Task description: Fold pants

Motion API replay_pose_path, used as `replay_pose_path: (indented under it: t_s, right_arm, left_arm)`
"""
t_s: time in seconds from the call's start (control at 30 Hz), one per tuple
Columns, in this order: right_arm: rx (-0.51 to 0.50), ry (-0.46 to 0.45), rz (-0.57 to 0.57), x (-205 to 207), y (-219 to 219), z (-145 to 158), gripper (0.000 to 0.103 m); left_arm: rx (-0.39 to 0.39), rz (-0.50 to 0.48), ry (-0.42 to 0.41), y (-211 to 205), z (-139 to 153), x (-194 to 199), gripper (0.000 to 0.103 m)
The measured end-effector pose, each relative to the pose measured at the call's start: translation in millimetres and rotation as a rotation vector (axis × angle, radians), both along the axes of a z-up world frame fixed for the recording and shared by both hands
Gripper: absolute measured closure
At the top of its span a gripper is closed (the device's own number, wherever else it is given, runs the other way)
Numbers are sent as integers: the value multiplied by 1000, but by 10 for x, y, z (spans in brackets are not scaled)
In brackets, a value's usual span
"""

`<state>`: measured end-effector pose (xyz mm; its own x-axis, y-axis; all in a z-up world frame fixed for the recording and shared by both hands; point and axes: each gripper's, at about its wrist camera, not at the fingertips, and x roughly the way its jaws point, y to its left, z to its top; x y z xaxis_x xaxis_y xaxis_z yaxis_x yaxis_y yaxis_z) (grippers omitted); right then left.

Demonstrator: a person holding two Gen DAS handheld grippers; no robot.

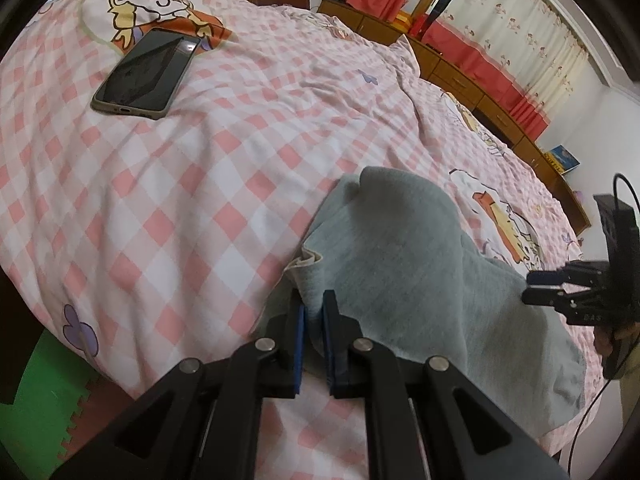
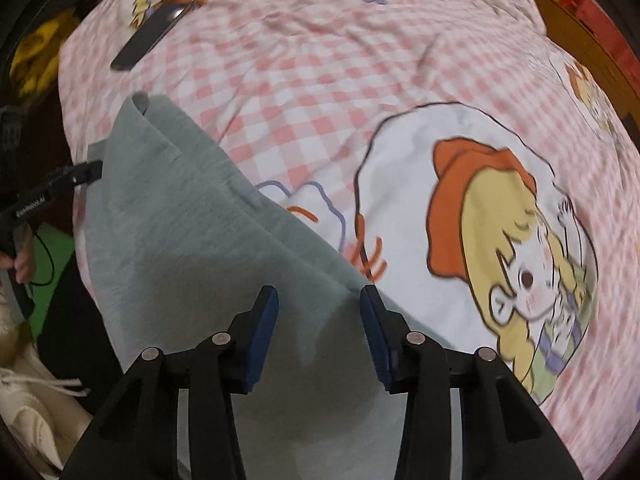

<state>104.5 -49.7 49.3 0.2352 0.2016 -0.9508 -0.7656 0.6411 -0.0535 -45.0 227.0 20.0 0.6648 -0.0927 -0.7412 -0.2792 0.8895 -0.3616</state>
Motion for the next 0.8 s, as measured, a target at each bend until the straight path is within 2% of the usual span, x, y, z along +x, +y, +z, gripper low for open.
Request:
replay_pose_path:
  t_s: [0.13, 0.3, 0.57, 0.63, 0.7, 0.8]
  right_arm:
    - [-57, 3, 78, 14, 116, -68, 59]
    - [-69, 13, 130, -17, 169, -107, 62]
    - [-70, 52, 105, 11, 134, -212, 63]
    - [-60, 48, 102, -1, 131, -214, 70]
    - [-63, 19, 109, -69, 132, -172, 99]
    - [-52, -21, 111, -151, 118, -66, 101]
  left_arm:
    - [-3, 0, 0, 6, -13, -3, 95]
    - [0, -2, 2, -1, -9, -2, 95]
    - [-1, -4, 7, -3, -5, 0, 95]
    - [4, -6, 4, -4, 19, -10, 95]
    - [6, -7, -4, -6, 59, -29, 95]
    - [15, -12, -20, -20, 135, -54, 96]
